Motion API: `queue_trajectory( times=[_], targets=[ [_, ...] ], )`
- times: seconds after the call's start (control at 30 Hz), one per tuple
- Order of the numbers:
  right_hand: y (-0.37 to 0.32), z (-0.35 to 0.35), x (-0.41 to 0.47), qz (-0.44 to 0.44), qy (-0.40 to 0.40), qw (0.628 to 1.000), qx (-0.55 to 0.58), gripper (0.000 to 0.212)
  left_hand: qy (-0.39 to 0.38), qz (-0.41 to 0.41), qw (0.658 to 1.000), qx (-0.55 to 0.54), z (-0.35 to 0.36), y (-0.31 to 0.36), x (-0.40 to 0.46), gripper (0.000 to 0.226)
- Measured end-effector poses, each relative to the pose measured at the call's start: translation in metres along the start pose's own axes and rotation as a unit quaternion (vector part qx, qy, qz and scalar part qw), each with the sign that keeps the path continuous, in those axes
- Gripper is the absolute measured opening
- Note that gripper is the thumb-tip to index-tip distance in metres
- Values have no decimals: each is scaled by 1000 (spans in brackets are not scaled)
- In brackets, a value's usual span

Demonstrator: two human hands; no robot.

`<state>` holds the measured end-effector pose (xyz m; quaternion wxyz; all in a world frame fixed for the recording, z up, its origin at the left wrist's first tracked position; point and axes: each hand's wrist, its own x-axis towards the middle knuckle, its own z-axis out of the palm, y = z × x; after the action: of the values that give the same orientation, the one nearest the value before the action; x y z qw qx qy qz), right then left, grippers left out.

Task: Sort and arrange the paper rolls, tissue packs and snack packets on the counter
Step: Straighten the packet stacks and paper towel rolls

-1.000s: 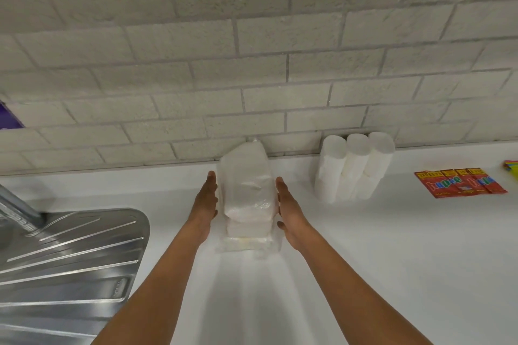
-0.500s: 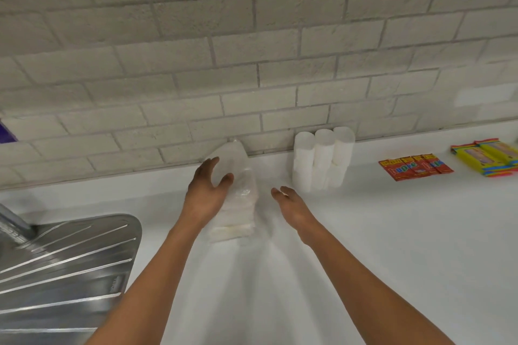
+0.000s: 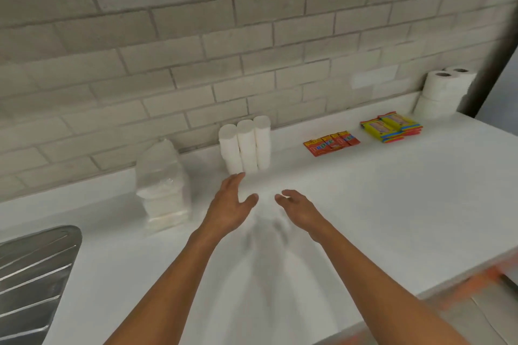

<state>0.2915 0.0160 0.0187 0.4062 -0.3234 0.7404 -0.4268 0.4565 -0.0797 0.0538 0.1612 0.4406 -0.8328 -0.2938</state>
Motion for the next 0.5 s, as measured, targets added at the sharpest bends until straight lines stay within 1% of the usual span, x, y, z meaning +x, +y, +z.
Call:
queue_trajectory(
  times=[0.23, 0.5],
  targets=[
    [64, -112, -60, 14, 41, 999, -31, 54, -54, 6, 998, 17, 90, 79, -36, 72],
    [112, -198, -103, -2, 79, 995, -65, 53, -101, 3, 995, 12, 163, 125, -58, 74]
  ],
)
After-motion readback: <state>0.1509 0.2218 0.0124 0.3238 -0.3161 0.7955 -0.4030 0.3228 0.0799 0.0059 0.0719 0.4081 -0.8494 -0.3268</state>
